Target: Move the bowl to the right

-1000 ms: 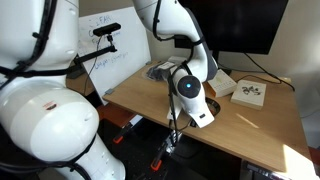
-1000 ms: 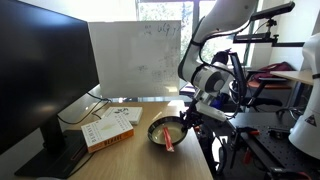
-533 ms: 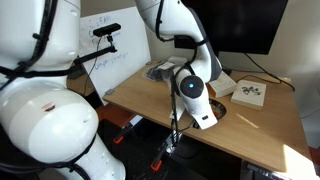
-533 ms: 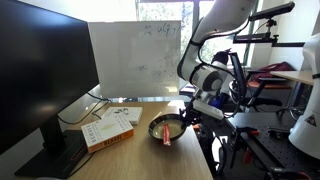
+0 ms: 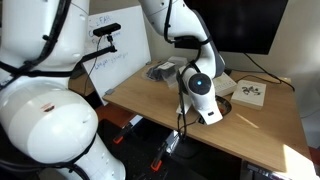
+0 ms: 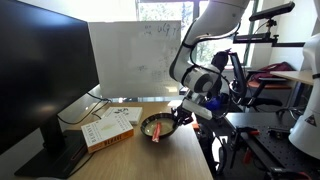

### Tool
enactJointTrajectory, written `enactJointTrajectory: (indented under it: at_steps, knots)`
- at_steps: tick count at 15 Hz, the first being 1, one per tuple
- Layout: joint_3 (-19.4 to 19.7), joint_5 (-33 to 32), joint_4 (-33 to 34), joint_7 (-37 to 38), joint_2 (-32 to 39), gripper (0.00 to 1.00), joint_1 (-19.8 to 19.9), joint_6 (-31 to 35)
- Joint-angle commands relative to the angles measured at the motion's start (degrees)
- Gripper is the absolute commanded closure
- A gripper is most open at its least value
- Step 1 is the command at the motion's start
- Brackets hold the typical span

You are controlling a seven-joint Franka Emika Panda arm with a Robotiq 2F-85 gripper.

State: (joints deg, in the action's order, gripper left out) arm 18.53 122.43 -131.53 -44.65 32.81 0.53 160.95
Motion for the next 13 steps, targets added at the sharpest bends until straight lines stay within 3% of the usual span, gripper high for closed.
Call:
enactJointTrajectory:
  at_steps: [1, 3, 7, 10, 13]
  knots:
    - [-0.7, -3.9, 0.7, 4.1, 0.7, 0.62, 1.1, 0.3]
    - [0.0, -7.0, -0.8, 3.1, -0.1, 0.52, 1.2, -0.6]
    - [1.5, -12.9, -5.3, -0.5, -5.9, 0.21, 0.7, -1.8]
    - [0.7, -24.5, -11.9, 5.5, -14.5, 0.01, -1.3, 2.4]
    - [0.1, -35.9, -17.6, 15.5, -21.9, 0.0, -5.0, 9.7]
